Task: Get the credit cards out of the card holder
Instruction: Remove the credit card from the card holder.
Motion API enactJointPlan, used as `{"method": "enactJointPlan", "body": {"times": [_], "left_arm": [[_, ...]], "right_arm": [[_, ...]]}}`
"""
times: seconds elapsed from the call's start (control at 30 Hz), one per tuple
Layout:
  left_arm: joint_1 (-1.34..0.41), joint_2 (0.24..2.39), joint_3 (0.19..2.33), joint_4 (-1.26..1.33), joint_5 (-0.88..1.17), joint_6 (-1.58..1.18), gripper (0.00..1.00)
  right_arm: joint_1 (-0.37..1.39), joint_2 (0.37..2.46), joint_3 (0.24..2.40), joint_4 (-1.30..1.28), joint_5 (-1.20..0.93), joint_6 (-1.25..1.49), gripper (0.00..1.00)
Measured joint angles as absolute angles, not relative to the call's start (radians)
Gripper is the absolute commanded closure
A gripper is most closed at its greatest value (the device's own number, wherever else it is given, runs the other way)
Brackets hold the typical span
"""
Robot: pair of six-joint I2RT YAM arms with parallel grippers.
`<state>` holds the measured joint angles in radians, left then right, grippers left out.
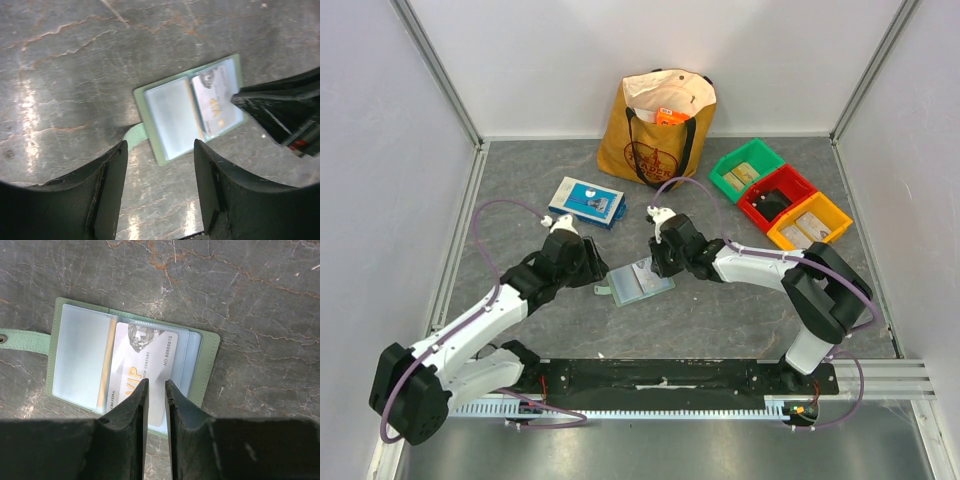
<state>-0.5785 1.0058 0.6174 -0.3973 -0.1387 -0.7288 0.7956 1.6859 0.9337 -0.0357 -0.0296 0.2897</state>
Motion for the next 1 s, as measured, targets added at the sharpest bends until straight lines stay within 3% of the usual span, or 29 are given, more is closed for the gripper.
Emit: {"method": "enactJointPlan", "body": {"times": [0.2, 0.43, 1.0], "left_arm": [[-0.585, 1.014, 0.637, -0.326, -0.008, -0.731, 0.4], [-0.607, 1.202, 0.639, -0.162, 0.121, -0.773, 0.46], [-0.618, 1.468, 0.637, 0.067, 0.129, -0.924, 0.54]], "right_arm": [[0.772, 1.686, 0.882, 0.019, -0.069, 0.316, 0.83], [0.756, 1.686, 0.836, 0.06, -0.101, 0.346, 0.87], [0.741, 1.69, 0.804, 0.12, -0.145, 0.375, 0.91]]}}
